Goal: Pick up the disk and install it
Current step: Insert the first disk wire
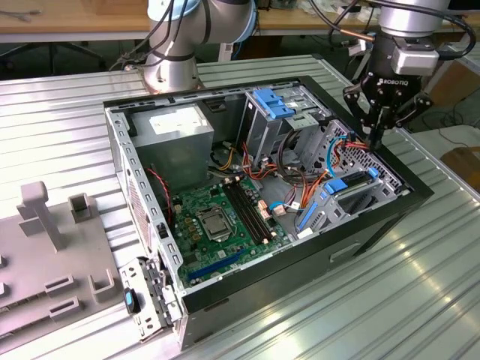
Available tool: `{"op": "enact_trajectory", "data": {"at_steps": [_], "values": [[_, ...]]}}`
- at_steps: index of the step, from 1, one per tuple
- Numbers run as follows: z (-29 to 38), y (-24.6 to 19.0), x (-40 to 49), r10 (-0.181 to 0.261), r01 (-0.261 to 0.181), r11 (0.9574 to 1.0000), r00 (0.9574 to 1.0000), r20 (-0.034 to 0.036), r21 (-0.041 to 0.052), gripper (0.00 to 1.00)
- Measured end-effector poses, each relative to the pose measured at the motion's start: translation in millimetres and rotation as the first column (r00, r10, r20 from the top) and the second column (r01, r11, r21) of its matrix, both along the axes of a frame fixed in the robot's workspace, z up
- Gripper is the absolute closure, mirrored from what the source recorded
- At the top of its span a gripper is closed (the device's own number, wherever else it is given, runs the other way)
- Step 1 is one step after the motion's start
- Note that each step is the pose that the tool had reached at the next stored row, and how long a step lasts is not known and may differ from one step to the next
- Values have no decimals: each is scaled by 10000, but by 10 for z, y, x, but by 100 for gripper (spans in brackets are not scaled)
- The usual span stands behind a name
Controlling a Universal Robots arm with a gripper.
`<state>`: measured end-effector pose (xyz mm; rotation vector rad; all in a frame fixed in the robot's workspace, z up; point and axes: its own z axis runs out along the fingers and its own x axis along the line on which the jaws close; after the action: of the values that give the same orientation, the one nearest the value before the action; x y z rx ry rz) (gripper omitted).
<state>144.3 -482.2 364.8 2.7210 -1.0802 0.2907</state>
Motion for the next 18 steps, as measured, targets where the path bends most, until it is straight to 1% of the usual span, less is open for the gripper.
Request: {"op": "enact_trajectory", "data": {"at_steps": [4,7,9,10,11,14,15,17,18], "values": [[-5,3,7,-576,576,9983,9983,0,-15,84],[-12,20,14,-687,687,9976,9976,1,-27,84],[-13,20,14,-968,968,9953,9953,2,-30,84],[-17,21,14,-1197,1197,9928,9928,2,-29,84],[-20,21,14,-1326,1326,9912,9912,1,-27,84],[-30,20,14,-1871,1871,9823,9823,1,-30,84],[-34,20,14,-2059,2059,9786,9786,2,-30,84],[-41,20,14,-2438,2438,9698,9698,1,-30,84],[-45,20,14,-2774,2774,9608,9608,1,-32,84]]}}
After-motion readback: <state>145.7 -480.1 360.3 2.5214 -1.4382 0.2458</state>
